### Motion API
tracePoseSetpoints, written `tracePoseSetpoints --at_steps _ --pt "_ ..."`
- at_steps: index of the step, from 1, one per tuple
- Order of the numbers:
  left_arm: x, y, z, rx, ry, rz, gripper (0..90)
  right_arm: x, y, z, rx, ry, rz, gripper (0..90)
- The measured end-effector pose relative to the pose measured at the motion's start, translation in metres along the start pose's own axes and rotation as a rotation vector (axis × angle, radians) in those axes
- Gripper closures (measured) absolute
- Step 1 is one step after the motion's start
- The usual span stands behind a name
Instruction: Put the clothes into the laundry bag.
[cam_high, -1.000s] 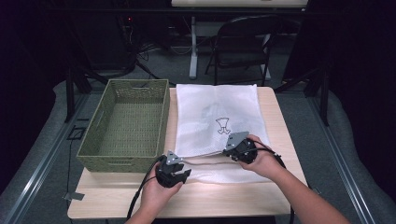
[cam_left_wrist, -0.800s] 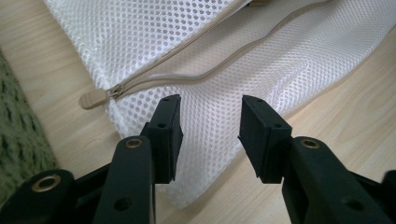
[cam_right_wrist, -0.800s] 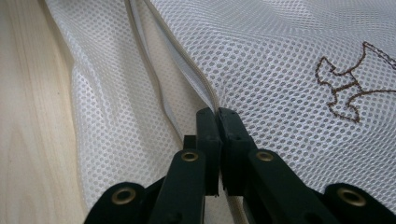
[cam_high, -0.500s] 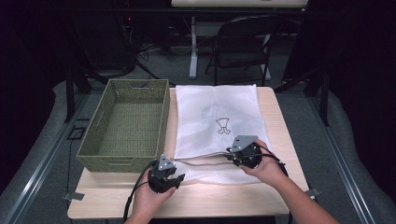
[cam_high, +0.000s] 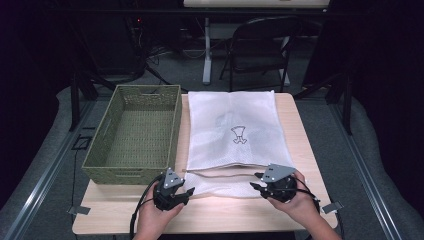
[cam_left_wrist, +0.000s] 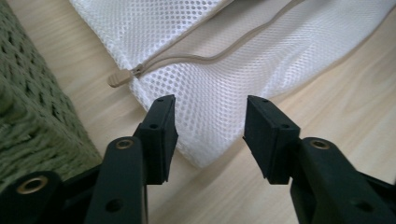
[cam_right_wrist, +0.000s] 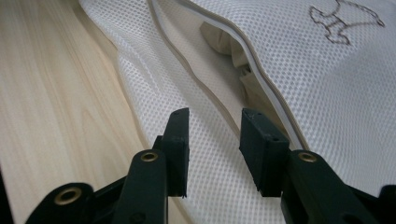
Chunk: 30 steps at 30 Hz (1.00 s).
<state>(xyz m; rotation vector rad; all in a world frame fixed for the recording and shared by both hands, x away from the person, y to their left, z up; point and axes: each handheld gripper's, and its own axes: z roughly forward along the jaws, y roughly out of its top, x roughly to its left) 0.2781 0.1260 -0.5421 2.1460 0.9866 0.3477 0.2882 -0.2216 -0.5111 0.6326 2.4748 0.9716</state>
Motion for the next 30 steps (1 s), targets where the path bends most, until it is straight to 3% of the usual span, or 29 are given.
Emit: tracePoseSetpoints --at_steps 2,3,6,9,11,13,17,21,24,30 --pt "0.0 0.0 -0.001 0.021 -0.024 -0.02 56.0 -0.002 -0.004 -0.009 -0.004 -0.01 0.053 60.3" --pt "0.001 0.001 -0.002 0.041 -0.043 -0.018 56.5 -0.003 -0.007 -0.013 -0.012 -0.006 0.089 59.8" --pt "0.0 0.001 -0.003 0.037 -0.04 0.008 57.4 -0.003 -0.014 -0.026 -0.056 -0.032 0.148 60.3" --pt "0.001 0.002 -0.003 0.019 -0.039 0.016 58.1 0.002 -0.021 -0.037 -0.105 -0.108 0.14 62.6" --pt "0.0 0.002 -0.003 0.007 -0.07 0.012 58.6 0.002 -0.025 -0.04 -0.112 -0.113 0.138 63.5" --pt "-0.003 0.002 -0.002 -0.002 -0.062 0.035 59.7 0.0 -0.029 -0.042 -0.117 -0.122 0.136 63.4" --pt "-0.002 0.001 0.001 -0.001 -0.063 0.034 59.3 -0.006 -0.039 -0.04 -0.101 -0.122 0.167 61.9" --pt "0.001 -0.001 0.002 -0.01 -0.082 0.0 57.1 -0.011 -0.046 -0.036 -0.106 -0.117 0.203 58.9" --pt "0.003 -0.002 0.002 -0.017 -0.069 -0.008 55.5 -0.013 -0.05 -0.032 -0.114 -0.105 0.218 55.5" --pt "0.005 -0.003 0.003 -0.002 -0.062 -0.035 54.1 -0.014 -0.05 -0.034 -0.126 -0.151 0.207 52.0"
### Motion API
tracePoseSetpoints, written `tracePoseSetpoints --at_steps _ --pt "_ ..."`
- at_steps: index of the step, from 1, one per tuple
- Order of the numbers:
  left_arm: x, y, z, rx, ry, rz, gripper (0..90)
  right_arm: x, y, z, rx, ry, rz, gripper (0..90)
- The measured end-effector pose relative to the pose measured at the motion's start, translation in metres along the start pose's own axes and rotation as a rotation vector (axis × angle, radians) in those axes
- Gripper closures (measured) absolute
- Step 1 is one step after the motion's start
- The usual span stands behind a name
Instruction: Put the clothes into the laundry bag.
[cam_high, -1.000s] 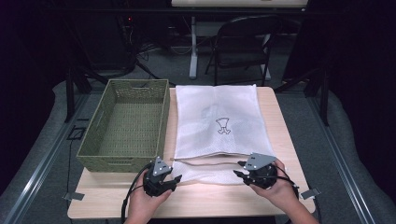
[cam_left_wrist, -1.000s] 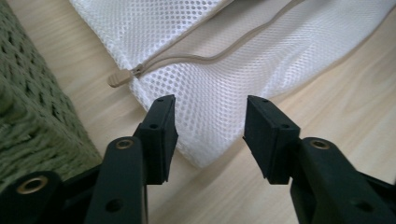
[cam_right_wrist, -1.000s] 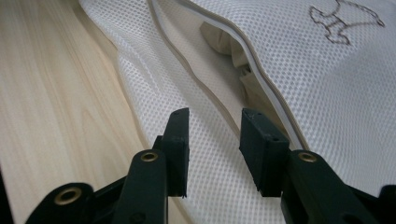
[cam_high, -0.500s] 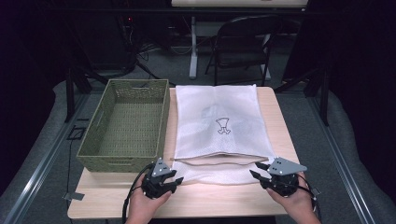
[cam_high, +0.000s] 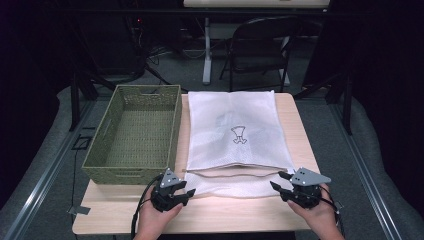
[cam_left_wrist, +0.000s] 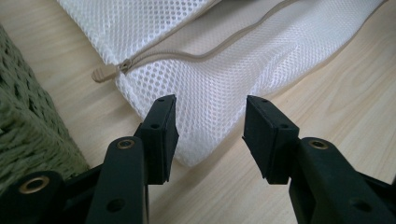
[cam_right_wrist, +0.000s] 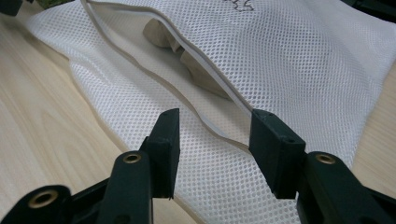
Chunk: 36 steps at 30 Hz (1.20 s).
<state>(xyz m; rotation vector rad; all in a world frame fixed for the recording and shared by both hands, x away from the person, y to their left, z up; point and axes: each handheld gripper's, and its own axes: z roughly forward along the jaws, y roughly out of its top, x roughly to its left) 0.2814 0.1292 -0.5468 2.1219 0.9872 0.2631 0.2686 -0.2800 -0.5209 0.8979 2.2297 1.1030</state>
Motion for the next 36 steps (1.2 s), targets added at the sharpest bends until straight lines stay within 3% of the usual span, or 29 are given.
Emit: tracePoseSetpoints --at_steps 9,17,23,27,31,36 --pt "0.0 0.0 0.003 0.016 0.043 -0.032 50.8 -0.012 -0.006 -0.002 0.016 -0.03 0.11 38.8" --pt "0.004 -0.002 0.004 0.032 0.042 -0.094 42.5 -0.02 -0.011 -0.006 0.007 -0.086 0.136 28.9" --pt "0.004 -0.004 0.013 0.078 0.019 -0.144 39.3 -0.024 -0.013 -0.008 0.002 -0.119 0.157 21.7" --pt "0.007 -0.005 0.016 0.098 0.012 -0.164 39.1 -0.026 -0.016 -0.009 0.003 -0.133 0.184 18.8" --pt "0.008 -0.004 0.018 0.107 0.019 -0.168 37.0 -0.031 -0.019 -0.01 0.019 -0.119 0.226 17.8" --pt "0.008 -0.003 0.023 0.116 0.003 -0.168 34.8 -0.033 -0.022 -0.012 0.054 -0.121 0.228 23.3"
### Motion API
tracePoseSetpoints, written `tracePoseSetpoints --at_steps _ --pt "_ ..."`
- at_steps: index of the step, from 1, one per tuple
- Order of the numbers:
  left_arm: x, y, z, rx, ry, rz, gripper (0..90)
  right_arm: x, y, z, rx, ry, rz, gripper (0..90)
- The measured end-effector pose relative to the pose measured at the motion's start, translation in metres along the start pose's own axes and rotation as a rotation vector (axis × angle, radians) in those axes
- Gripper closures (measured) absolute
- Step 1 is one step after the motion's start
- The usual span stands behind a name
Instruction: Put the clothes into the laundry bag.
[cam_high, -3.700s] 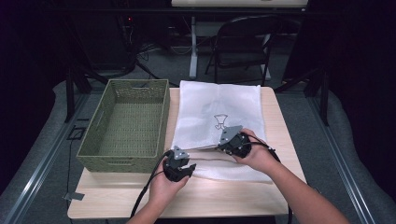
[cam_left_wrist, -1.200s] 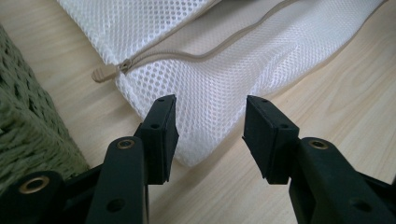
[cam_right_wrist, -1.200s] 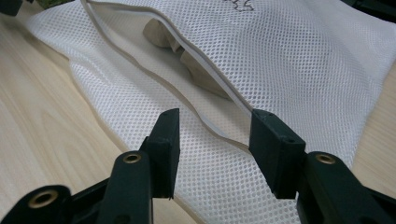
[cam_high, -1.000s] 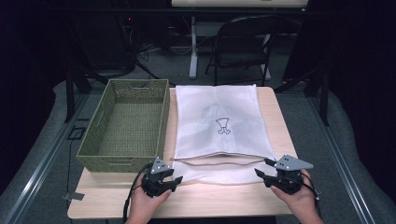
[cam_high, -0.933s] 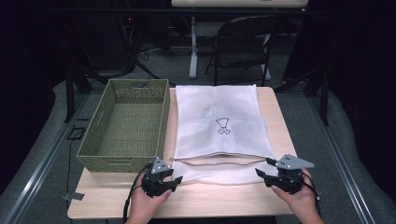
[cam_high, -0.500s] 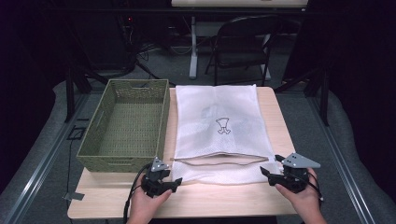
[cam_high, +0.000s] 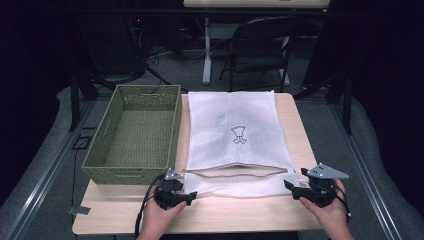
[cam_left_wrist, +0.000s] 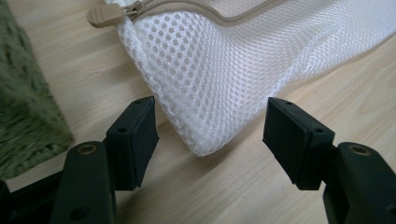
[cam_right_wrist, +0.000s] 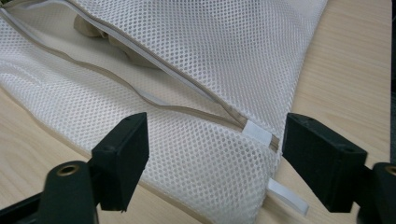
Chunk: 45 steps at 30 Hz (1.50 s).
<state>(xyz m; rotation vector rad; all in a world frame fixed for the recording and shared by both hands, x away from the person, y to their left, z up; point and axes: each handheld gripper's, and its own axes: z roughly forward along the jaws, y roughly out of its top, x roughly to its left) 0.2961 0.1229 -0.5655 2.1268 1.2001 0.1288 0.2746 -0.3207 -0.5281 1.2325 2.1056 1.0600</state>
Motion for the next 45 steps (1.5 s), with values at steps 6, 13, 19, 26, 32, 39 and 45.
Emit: tracePoseSetpoints --at_steps 6,13,19,26,32,39,45 --pt "-0.001 0.002 0.005 0.014 -0.006 0.005 34.9 -0.009 -0.006 0.001 0.044 -0.015 0.037 25.3" --pt "0.0 0.003 0.009 0.013 0.009 0.015 36.5 -0.016 -0.011 0.008 0.097 -0.019 0.108 17.6" --pt "-0.002 0.004 0.01 0.007 0.023 0.002 39.1 -0.018 -0.012 0.013 0.096 0.019 0.136 13.7" --pt "-0.001 0.005 0.011 -0.005 0.02 0.005 39.2 -0.024 -0.019 0.023 0.146 -0.001 0.126 33.4" --pt "-0.001 0.005 0.012 -0.011 0.018 0.002 40.4 -0.03 -0.024 0.029 0.179 0.007 0.159 34.4" --pt "0.0 0.004 0.012 -0.018 0.016 -0.002 44.7 -0.034 -0.027 0.034 0.212 0.008 0.175 41.9" --pt "0.0 0.003 0.013 -0.033 0.022 -0.006 46.4 -0.035 -0.028 0.037 0.213 0.023 0.198 43.4"
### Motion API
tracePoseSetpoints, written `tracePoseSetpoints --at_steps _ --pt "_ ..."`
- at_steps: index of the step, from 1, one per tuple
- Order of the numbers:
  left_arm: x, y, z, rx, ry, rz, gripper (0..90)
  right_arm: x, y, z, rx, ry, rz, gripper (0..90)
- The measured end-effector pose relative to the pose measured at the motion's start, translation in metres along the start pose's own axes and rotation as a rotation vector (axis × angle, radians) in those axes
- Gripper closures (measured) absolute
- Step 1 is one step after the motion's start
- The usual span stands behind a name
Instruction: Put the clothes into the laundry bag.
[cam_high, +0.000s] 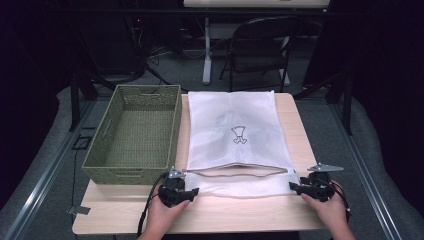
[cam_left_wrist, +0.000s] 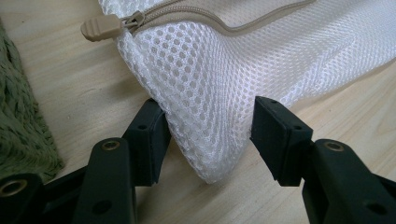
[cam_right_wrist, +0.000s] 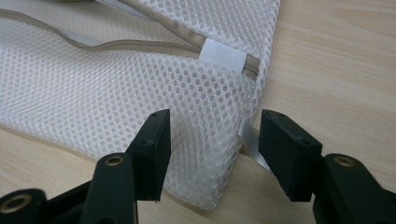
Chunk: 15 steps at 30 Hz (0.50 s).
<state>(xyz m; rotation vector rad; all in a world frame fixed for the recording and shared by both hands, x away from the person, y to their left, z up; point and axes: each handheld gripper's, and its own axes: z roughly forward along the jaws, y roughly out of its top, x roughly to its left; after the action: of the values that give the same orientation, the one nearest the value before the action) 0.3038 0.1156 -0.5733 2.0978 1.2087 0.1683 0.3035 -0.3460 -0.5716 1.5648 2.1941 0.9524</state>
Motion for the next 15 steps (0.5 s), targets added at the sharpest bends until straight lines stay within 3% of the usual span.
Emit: tracePoseSetpoints --at_steps 12,15 --pt "-0.0019 0.0001 0.0009 -0.003 0.016 0.011 47.6 0.0076 0.0015 0.0017 0.027 -0.055 -0.055 43.2" --pt "-0.0019 0.0003 0.001 -0.004 0.017 0.008 47.7 0.0099 0.0017 0.002 0.027 -0.051 -0.07 48.2"
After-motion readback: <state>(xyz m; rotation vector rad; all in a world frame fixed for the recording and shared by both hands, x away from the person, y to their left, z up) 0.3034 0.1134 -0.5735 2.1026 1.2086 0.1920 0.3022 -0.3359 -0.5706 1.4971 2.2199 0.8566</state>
